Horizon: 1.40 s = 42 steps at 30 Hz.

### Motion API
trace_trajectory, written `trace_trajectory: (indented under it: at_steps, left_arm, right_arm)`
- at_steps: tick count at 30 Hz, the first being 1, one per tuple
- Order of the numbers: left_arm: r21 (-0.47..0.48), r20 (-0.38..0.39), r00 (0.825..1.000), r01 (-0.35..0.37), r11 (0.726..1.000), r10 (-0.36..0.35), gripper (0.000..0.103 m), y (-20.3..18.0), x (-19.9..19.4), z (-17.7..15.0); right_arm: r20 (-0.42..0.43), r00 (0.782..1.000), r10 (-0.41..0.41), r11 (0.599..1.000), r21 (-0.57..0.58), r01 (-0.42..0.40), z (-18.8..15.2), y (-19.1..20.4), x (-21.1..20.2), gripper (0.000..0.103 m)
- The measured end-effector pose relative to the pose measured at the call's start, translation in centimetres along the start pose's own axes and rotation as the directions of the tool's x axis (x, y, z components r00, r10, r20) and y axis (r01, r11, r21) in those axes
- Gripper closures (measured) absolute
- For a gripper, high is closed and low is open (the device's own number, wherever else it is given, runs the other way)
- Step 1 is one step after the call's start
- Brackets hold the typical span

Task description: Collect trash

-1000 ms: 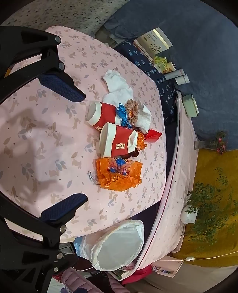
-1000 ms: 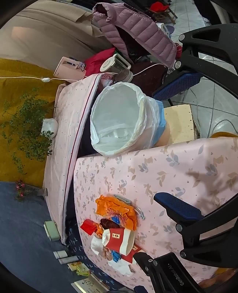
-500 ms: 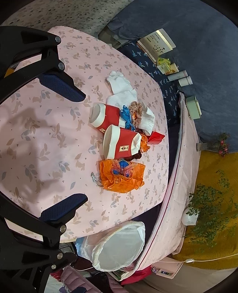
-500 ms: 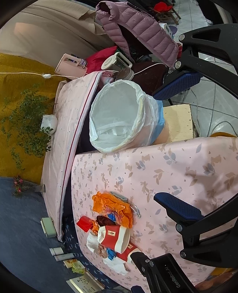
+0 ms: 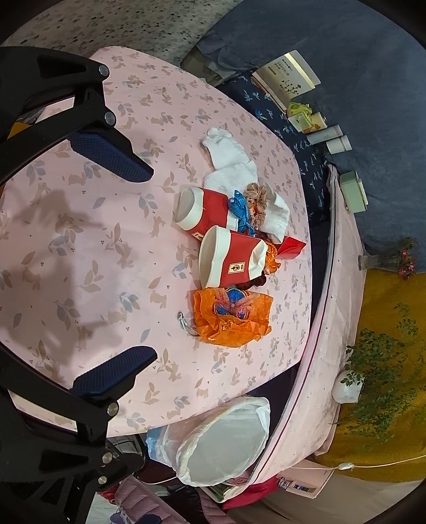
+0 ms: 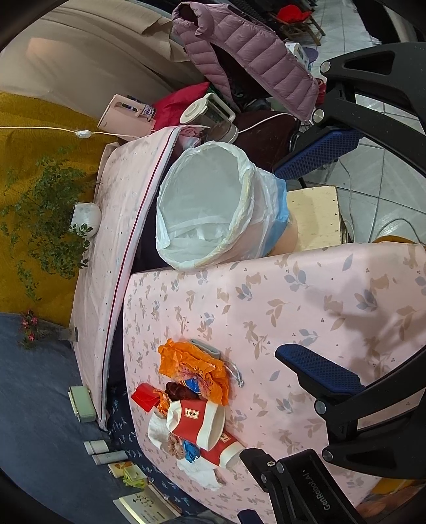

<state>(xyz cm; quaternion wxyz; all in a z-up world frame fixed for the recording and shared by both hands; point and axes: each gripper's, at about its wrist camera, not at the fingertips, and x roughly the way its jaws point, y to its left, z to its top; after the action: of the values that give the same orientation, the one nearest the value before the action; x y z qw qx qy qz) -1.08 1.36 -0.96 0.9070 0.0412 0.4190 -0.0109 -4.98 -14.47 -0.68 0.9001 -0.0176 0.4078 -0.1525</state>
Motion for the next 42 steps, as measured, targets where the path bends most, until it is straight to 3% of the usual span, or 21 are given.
trace_trajectory:
  at_steps: [42]
  left_arm:
    - [-0.003, -0.003, 1.0, 0.004, 1.0, -0.004, 0.008, 0.3, 0.04, -0.11]
  right_arm:
    - [0.001, 1.0, -0.015, 1.0, 0.001, 0.015, -0.21, -0.52, -0.1, 0.007]
